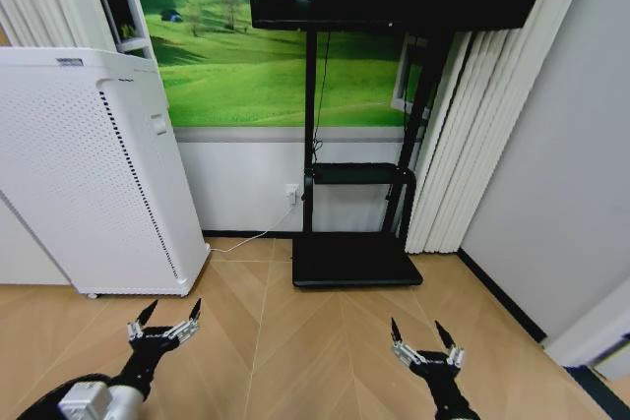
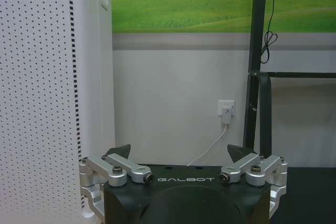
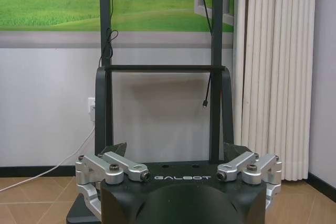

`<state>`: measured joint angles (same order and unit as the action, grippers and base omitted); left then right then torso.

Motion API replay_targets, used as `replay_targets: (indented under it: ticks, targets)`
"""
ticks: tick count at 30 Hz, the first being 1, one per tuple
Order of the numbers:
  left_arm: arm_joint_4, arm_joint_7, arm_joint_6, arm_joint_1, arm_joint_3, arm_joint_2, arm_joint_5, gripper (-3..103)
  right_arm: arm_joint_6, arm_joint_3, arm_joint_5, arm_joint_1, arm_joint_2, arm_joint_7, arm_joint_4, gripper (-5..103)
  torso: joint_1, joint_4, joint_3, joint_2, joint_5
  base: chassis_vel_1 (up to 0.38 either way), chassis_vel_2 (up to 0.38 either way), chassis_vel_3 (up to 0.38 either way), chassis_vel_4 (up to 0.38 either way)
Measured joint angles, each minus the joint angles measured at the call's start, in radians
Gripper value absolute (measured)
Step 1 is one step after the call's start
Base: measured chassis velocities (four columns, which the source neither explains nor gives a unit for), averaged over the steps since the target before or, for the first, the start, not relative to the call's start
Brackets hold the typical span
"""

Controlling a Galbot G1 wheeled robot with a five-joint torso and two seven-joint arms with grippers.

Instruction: Pick up the trash bin and place the garbage on the floor into it.

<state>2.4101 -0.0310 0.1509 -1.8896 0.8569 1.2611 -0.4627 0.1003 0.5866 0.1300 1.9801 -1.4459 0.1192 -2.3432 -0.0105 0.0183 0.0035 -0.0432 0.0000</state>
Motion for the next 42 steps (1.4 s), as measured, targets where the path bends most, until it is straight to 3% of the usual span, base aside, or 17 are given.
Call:
replay_targets:
  ticks: [7, 29, 42]
  targets:
    - [-0.001, 0.000, 0.000, 0.000, 0.001, 0.000, -0.001, 100, 0.000, 0.000, 0.001, 0.000, 0.000, 0.000, 0.001, 100, -0.003, 0.0000, 0.010, -0.013, 0.0000, 0.000, 0.000, 0.000, 0.000]
    - [-0.002, 0.000, 0.000, 0.000, 0.003, -0.001, -0.003, 100, 0.000, 0.000, 0.002, -0.001, 0.001, 0.001, 0.002, 100, -0.017, 0.0000, 0.096, -0.113, 0.0000, 0.000, 0.000, 0.000, 0.000]
    - [-0.002, 0.000, 0.000, 0.000, 0.003, -0.001, -0.003, 100, 0.000, 0.000, 0.002, -0.001, 0.001, 0.001, 0.002, 100, -0.030, 0.0000, 0.134, -0.164, 0.0000, 0.000, 0.000, 0.000, 0.000]
